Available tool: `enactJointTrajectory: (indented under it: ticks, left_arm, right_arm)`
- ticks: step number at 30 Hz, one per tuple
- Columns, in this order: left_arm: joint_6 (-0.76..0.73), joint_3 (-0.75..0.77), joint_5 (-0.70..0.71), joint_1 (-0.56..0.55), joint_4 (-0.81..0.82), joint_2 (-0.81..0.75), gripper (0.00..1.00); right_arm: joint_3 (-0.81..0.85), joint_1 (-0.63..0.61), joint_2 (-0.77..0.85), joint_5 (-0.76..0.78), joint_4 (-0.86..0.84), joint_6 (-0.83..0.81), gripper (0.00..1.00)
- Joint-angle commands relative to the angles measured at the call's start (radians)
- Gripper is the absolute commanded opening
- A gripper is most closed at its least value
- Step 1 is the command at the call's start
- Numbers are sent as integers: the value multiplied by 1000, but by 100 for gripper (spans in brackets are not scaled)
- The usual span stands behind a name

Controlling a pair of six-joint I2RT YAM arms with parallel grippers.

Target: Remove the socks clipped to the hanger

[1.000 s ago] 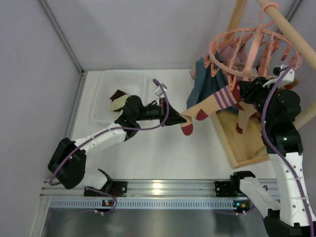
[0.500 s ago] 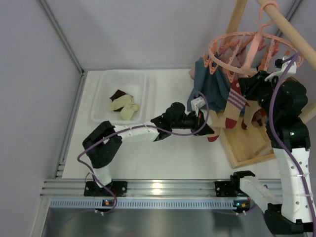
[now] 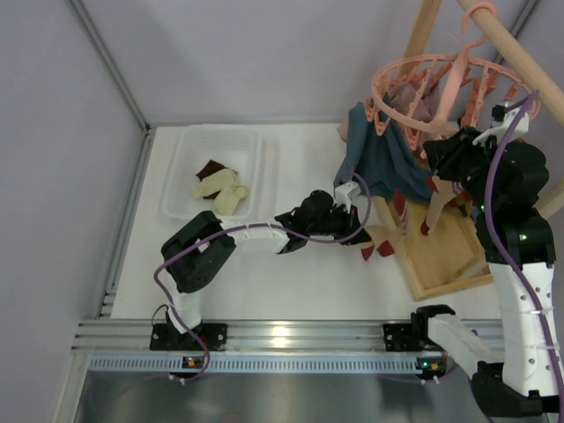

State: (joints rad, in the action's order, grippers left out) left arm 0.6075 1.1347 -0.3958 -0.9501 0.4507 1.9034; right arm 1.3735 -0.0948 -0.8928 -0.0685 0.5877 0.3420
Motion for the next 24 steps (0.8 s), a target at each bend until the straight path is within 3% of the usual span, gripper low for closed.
enactJointTrajectory:
  ticks: [1,5,8,10,13,17,24]
  left_arm:
    - [-8,-42,28,-3,20,-10,0]
    - [-6,-95,37,14,17,-75,0]
    - [-78,-96,115,43,-108,-177,0]
    - [-146,-47,201,68,-274,-257,0]
    - [-158,22,259,154,-445,-347,0]
    - [-160,74,320,363,-607,-452,0]
    - [-207,215,357,611,-806,-560,0]
  right_arm:
    - [58,18,6,7,-19,8,0]
    - [61,20,9,-2,-17,3,0]
    - [55,20,11,-1,-9,-4,0]
    - [47,20,11,4,-3,-12,0]
    - [29,20,18,4,-2,-15,0]
    - [-26,20,26,-17,-31,3,0]
    - [-91,20,28,-57,-112,35,0]
